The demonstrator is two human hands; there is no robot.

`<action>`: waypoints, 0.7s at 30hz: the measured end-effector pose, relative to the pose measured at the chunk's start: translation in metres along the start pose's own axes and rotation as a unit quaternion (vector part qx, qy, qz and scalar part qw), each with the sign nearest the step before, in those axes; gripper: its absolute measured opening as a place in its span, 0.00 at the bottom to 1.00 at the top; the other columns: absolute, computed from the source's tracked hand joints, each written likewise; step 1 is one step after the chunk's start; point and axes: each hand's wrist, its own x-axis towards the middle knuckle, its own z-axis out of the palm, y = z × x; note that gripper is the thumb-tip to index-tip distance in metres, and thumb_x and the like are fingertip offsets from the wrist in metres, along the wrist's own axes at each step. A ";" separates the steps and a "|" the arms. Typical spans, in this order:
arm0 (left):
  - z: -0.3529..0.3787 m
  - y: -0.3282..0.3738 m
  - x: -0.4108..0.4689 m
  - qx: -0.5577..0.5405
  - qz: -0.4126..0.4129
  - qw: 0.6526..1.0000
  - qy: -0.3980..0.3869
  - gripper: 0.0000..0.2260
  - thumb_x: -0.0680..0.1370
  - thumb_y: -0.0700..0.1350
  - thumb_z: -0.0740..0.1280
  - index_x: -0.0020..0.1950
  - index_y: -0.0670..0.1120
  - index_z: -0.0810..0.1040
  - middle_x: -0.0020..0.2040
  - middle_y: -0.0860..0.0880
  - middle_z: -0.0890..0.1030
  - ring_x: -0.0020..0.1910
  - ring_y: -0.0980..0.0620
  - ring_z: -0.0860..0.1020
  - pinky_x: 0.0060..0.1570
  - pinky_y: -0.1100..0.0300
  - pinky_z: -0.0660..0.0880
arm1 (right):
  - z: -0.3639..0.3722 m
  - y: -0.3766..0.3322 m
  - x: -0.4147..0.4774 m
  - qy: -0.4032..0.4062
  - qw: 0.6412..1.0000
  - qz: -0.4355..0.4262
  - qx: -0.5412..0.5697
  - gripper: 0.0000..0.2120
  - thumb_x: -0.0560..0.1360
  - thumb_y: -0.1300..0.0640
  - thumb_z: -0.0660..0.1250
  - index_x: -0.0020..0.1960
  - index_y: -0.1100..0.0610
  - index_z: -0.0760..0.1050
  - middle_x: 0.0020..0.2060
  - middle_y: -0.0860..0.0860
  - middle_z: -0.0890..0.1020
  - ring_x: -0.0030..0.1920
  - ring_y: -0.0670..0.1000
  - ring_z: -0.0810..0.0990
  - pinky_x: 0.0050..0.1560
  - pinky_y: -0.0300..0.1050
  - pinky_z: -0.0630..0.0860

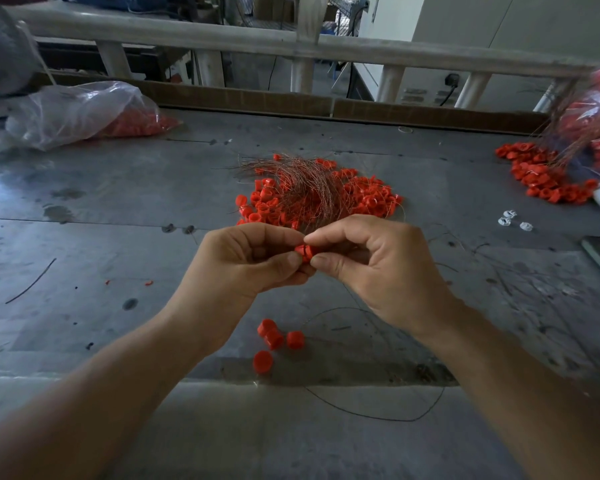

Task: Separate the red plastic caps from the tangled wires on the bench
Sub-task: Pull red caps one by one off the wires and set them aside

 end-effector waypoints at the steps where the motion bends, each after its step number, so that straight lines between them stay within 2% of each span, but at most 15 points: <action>1: 0.000 0.000 0.000 0.007 0.001 1.000 0.001 0.10 0.61 0.38 0.68 0.41 0.42 0.81 0.35 0.44 0.84 0.35 0.51 0.83 0.36 0.66 0.78 | 0.000 0.000 0.000 -0.001 1.000 -0.005 -0.008 0.10 0.67 0.66 0.72 0.48 0.60 0.80 0.40 0.39 0.78 0.44 0.41 0.79 0.45 0.29 0.75; 9: 0.000 0.001 -0.002 0.015 -0.017 1.000 -0.011 0.09 0.61 0.39 0.67 0.36 0.48 0.85 0.35 0.45 0.84 0.35 0.51 0.83 0.35 0.66 0.78 | 0.001 0.001 -0.001 -0.006 1.000 -0.011 -0.017 0.09 0.66 0.65 0.73 0.47 0.61 0.81 0.38 0.41 0.78 0.44 0.41 0.79 0.44 0.28 0.74; 15: 0.000 0.003 -0.003 0.006 -0.036 0.999 -0.025 0.08 0.61 0.39 0.68 0.36 0.45 0.84 0.35 0.43 0.83 0.34 0.50 0.83 0.33 0.66 0.77 | 0.000 0.000 -0.001 0.007 1.000 -0.021 -0.015 0.08 0.65 0.64 0.73 0.45 0.61 0.81 0.36 0.41 0.78 0.42 0.41 0.80 0.41 0.27 0.74; 21: 0.000 0.002 -0.006 0.028 -0.006 0.999 -0.031 0.08 0.62 0.39 0.68 0.37 0.45 0.84 0.35 0.44 0.84 0.35 0.51 0.83 0.35 0.66 0.77 | 0.006 0.001 -0.002 0.028 0.994 -0.069 -0.085 0.09 0.64 0.61 0.72 0.42 0.64 0.81 0.36 0.52 0.83 0.42 0.45 0.78 0.42 0.29 0.75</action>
